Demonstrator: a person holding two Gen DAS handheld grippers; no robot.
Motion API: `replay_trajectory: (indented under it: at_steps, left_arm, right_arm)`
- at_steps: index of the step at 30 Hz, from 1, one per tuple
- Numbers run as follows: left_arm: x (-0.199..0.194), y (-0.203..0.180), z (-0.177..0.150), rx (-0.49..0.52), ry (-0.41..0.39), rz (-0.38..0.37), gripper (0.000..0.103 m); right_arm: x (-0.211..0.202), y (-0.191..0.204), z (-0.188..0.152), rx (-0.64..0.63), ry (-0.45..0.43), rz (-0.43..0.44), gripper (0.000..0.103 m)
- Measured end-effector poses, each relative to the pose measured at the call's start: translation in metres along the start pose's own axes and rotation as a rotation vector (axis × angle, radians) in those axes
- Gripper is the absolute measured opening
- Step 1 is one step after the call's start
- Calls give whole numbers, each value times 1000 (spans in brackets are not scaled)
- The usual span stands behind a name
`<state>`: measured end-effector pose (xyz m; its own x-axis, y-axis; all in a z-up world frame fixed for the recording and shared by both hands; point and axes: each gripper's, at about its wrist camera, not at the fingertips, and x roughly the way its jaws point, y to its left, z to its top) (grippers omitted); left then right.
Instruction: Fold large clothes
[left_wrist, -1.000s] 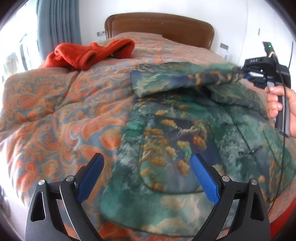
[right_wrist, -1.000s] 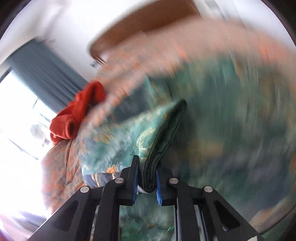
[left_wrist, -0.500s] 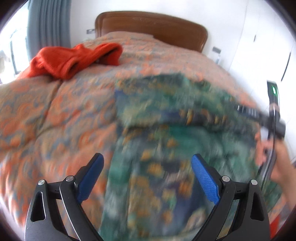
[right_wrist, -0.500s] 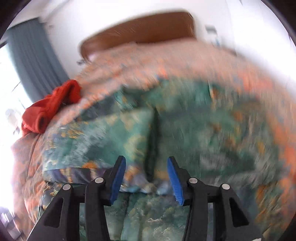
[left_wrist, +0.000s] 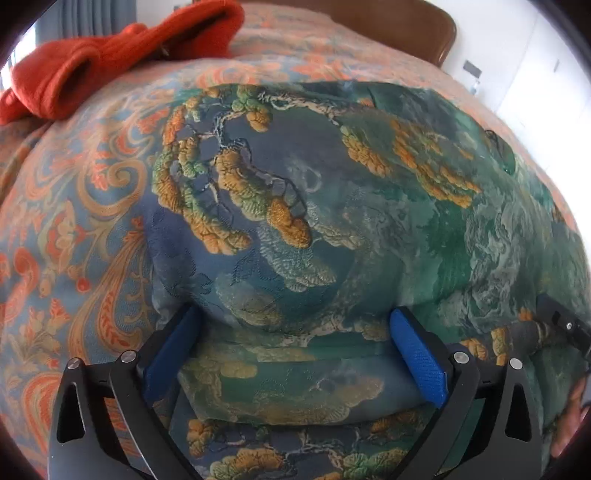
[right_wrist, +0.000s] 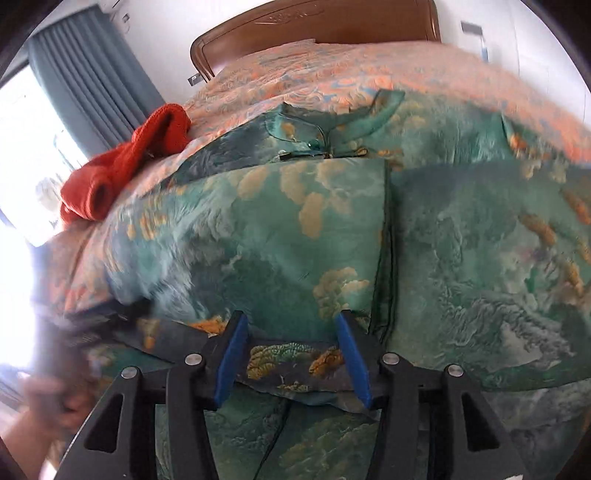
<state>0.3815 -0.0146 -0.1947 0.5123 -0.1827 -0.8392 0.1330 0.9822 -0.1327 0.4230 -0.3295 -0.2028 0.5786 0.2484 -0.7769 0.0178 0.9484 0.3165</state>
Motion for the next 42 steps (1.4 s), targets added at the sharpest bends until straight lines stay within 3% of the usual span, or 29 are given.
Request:
replay_trajectory:
  at_steps: [5,10,14,17,20,24,27,31,35,37,40,42]
  left_arm:
    - [-31,-11,9,48,-21,37,100]
    - [-60,-15,52,-3,-106,-27,100]
    - [-25,-10,84,-21,-87,49,100]
    - [20,12,91,-108,-28,123,102]
    - [46,33,83,-208,26,105,103]
    - [39,25,75,-153,17,147,103]
    - [6,23,69,-134,-15,119,100]
    - [-75,28,26,-98,-74,16,100]
    - [-161,32,-51,6,-122,-7,101]
    - [-198,34,-93,52,-147,-14,101]
    - [-227,32,-137,80,-161,7,101]
    - [-231,33,-147,79,-167,16,101]
  right_arm:
    - [5,2,-4,-35,0,-6,51]
    - [3,-2,-13,-30,-44,12,51]
    - [-3,-8,-18,-23,-63,29,51]
    - [-5,-11,-21,-16,-73,46,51]
    - [-4,-14,-23,-16,-83,56,51]
    - [-3,-11,-28,-38,-101,40,51]
    - [-4,-9,-30,-49,-107,23,51]
    - [-10,-12,-31,-38,-124,52,52]
    - [-36,-8,-29,-20,-121,67,54]
    - [-78,2,-38,-9,-172,58,71]
    - [-142,24,-72,-84,-242,45,81]
    - [-181,40,-106,-157,-272,-8,81]
